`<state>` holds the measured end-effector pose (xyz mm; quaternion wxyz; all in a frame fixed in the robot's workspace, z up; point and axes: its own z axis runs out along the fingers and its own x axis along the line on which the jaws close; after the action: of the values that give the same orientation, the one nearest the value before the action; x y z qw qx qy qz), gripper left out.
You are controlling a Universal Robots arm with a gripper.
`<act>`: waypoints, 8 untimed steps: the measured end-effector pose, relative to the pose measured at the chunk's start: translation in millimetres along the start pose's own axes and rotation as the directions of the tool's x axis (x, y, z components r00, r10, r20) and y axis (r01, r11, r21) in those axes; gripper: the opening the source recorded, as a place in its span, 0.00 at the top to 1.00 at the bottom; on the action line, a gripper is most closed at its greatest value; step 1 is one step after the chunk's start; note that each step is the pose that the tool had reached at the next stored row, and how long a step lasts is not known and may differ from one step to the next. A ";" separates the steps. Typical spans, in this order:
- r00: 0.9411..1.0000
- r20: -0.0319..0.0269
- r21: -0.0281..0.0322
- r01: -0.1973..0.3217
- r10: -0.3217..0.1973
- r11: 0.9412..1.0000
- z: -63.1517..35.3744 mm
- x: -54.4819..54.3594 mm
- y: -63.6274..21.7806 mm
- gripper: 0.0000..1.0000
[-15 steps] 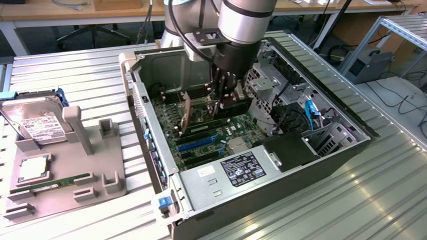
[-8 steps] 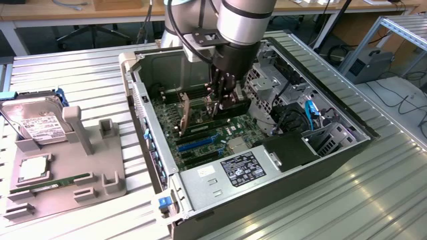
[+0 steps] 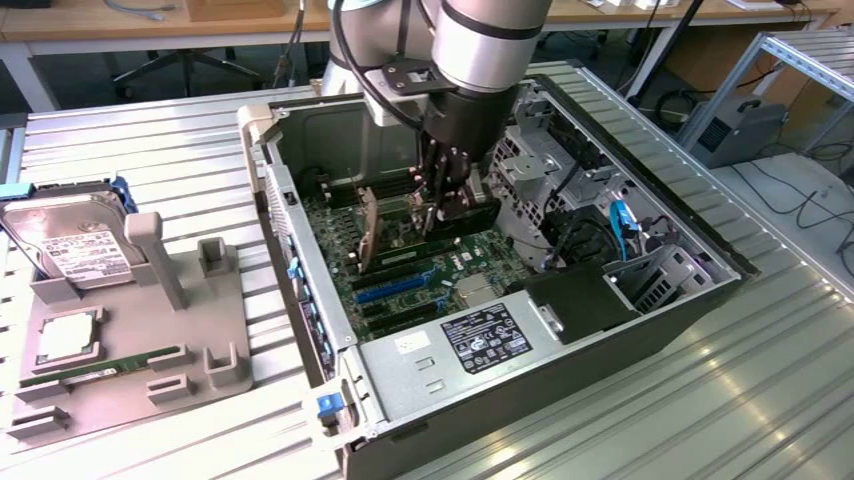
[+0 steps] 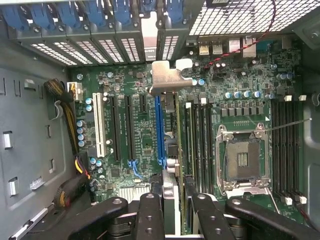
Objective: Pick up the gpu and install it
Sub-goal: 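Insert the gpu into the slot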
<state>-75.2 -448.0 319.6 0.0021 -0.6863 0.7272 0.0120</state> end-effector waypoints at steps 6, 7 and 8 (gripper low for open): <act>1.000 0.000 0.000 0.000 0.000 1.000 0.7 1.1 2.2 0.73; 1.000 0.000 0.000 0.000 0.000 1.000 1.0 1.5 2.6 0.73; 1.000 0.000 0.000 0.000 0.000 1.000 1.1 1.8 2.9 0.73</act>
<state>-78.2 -449.7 318.4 0.0021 -0.6863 0.7272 0.0120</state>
